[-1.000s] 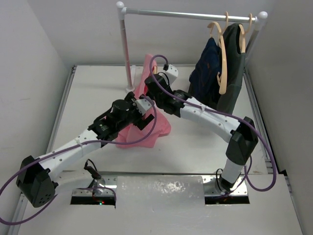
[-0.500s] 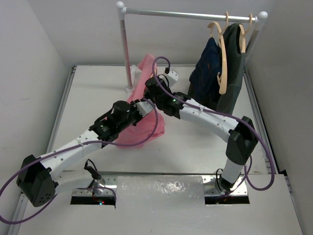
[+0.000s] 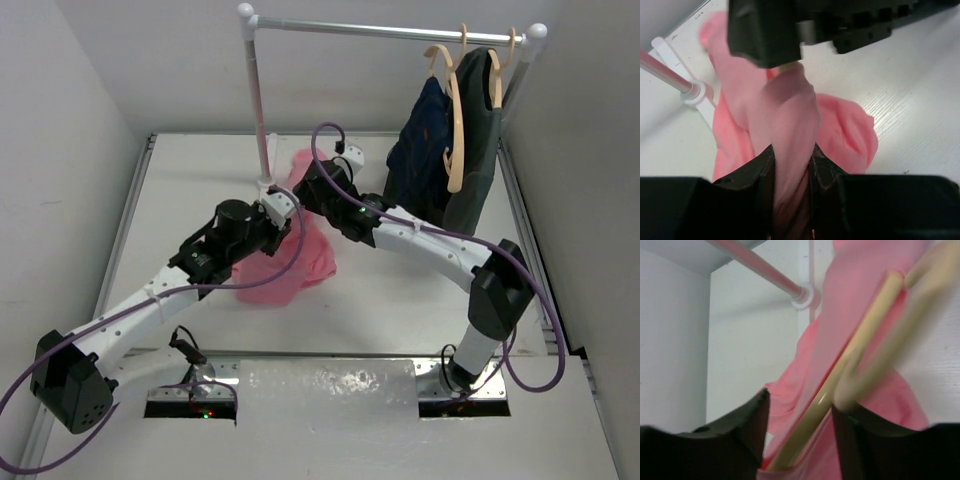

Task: Place the t-shirt on the hanger
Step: Place the hanger at the clothesline.

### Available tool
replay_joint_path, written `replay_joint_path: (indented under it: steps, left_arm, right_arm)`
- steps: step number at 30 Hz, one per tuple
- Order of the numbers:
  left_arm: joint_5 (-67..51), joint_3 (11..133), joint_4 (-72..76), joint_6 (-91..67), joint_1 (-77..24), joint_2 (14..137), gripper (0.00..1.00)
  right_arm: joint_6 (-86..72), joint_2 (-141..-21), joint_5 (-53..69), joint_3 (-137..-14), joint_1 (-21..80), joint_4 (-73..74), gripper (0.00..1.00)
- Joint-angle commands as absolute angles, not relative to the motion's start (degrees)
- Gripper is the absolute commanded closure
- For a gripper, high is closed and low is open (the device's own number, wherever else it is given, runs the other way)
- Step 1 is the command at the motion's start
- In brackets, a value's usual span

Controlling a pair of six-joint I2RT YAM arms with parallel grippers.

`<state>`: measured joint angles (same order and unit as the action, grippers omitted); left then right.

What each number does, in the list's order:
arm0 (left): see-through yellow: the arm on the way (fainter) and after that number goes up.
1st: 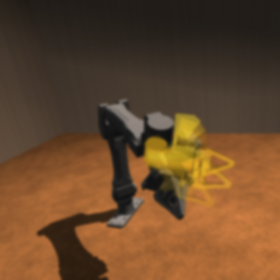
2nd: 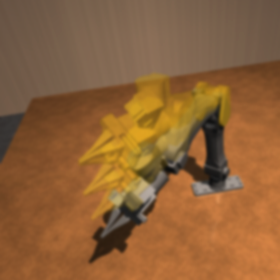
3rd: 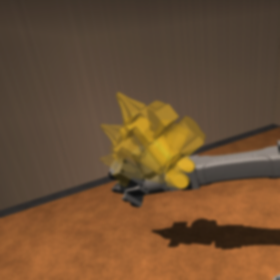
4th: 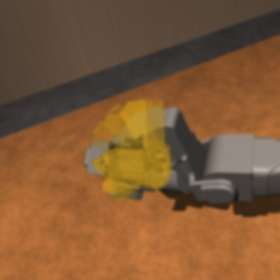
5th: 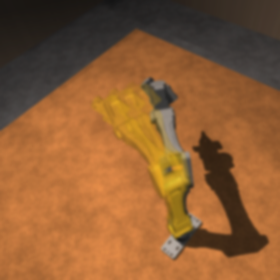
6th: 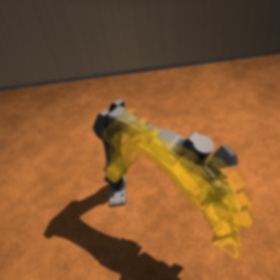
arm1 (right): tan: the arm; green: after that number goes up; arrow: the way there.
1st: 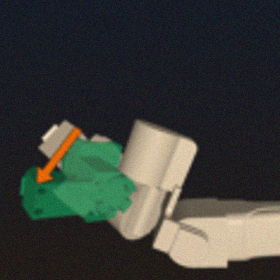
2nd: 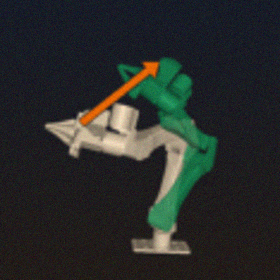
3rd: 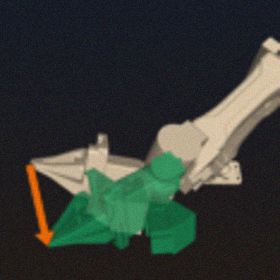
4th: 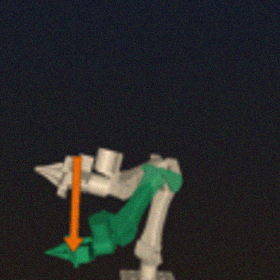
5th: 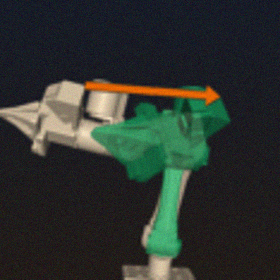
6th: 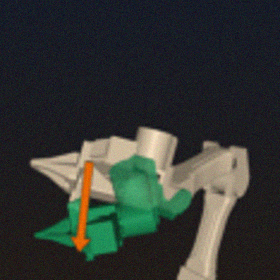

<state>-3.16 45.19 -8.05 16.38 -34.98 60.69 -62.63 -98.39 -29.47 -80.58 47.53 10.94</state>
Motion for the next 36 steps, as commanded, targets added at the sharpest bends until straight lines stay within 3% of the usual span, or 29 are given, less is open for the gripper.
replay_joint_path:
  steps: [1,5,12,19,27,36]
  left_arm:
    - [-6.5,47.64,-7.21,10.81,-32.18,58.8,1.0]
    - [-8.17,46.32,-6.86,8.44,-29.27,58.8,1.0]
    - [-9.15,46.67,-6.15,5.36,-26.81,58.54,1.0]
    - [-6.16,53.95,-2.9,7.37,-25.66,58.88,1.0]
    - [-5.71,59.23,-4.65,8.88,-25.05,57.31,1.0]
    - [-1.41,70.3,-9.31,8.19,-24.79,57.13,1.0]
  right_arm:
    - [-56.42,-95.45,-27.17,-78.24,45.09,8.62,0.45]
    - [-56.25,-93.69,-22.25,-74.71,42.37,4.23,0.32]
    - [-51.07,-91.59,-17.06,-74.44,38.67,3.34,0.25]
    - [-35.71,-84.3,-17.39,-74.28,38.58,7.02,0.23]
    - [-29.8,-70.15,-28.65,-59.25,38.58,8.52,0.23]
    - [-31.28,-69.52,-27.95,-54.06,38.67,9.76,0.23]
